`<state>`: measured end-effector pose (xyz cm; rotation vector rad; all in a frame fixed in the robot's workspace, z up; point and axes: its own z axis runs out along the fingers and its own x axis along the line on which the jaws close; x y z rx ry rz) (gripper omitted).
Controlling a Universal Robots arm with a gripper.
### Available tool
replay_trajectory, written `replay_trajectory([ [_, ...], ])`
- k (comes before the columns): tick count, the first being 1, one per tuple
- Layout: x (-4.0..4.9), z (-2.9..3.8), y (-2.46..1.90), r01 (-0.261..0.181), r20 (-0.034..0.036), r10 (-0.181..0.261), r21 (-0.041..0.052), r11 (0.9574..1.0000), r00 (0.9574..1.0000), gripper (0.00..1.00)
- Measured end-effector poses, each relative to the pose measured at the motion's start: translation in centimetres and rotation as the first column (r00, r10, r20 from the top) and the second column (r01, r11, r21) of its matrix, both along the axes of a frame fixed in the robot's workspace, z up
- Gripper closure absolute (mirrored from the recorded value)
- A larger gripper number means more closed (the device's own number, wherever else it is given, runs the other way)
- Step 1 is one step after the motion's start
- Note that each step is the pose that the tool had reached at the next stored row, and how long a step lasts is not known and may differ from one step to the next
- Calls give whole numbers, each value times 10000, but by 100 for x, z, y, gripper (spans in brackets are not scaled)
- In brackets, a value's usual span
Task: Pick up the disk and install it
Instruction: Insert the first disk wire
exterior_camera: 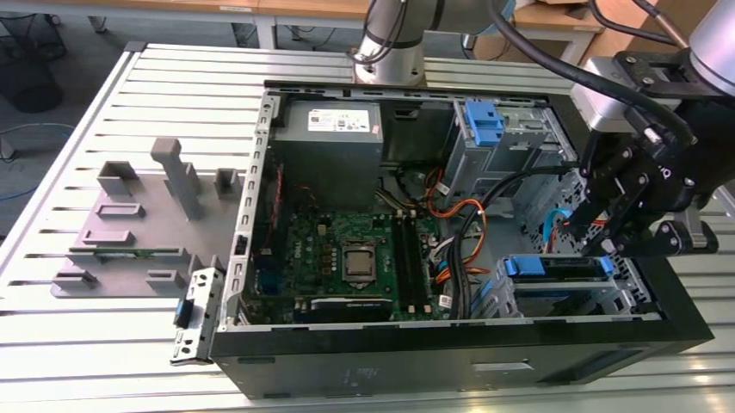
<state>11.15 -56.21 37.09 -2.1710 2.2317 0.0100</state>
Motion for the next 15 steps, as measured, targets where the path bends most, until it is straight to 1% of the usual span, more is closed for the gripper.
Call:
replay_trajectory([
  [3, 2, 22, 0, 0, 0, 0, 2, 10000, 10000, 58],
  [7, 15, 24, 4, -2, 0, 2, 1, 10000, 10000, 58],
  [15, 77, 16, 43, -3, 0, 3, 4, 10000, 10000, 58],
])
